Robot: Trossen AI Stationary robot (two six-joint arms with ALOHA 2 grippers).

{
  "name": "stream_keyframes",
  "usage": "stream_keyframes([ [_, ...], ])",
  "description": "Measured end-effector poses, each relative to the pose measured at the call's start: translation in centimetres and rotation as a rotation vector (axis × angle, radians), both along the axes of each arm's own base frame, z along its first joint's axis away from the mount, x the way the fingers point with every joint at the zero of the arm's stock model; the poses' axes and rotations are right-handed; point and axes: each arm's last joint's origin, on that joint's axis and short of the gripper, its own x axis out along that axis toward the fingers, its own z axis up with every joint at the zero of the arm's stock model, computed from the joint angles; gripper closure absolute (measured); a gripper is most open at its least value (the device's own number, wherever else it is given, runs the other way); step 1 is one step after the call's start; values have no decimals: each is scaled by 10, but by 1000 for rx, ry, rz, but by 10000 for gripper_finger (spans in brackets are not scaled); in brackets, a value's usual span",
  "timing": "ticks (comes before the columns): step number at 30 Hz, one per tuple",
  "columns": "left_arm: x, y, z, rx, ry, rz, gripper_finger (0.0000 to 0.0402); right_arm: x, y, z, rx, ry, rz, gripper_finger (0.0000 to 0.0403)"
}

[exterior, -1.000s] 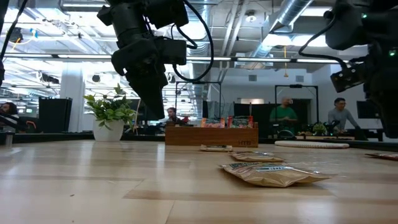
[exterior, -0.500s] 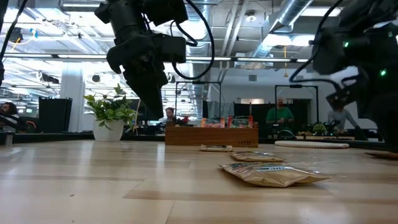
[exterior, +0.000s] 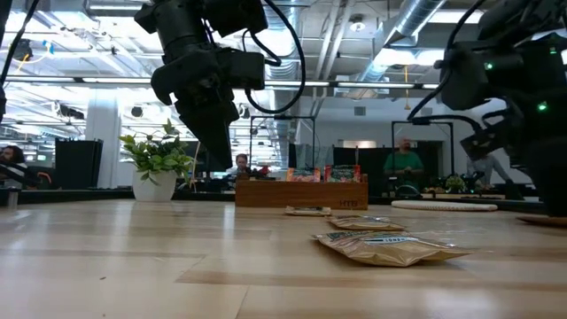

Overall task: Pick & Place Tea
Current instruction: Put the brown tea bag into the left section of the wooden organizer

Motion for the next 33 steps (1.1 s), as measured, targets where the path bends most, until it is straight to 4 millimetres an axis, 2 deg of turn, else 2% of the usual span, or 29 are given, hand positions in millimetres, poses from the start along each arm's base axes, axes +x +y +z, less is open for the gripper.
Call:
stream_keyframes([
  [9, 0, 0, 0, 0, 0, 0, 401, 11, -1, 0, -88, -129, -108, 290],
  [25, 0, 0, 0, -2, 0, 3, 401, 12, -1, -1, -106, -153, -253, 291],
  [28, 0, 0, 0, -2, 0, 3, 401, 13, -1, -1, -104, -158, -254, 304],
  [33, 0, 0, 0, -2, 0, 3, 401, 15, -1, -2, -114, -178, -252, 351],
])
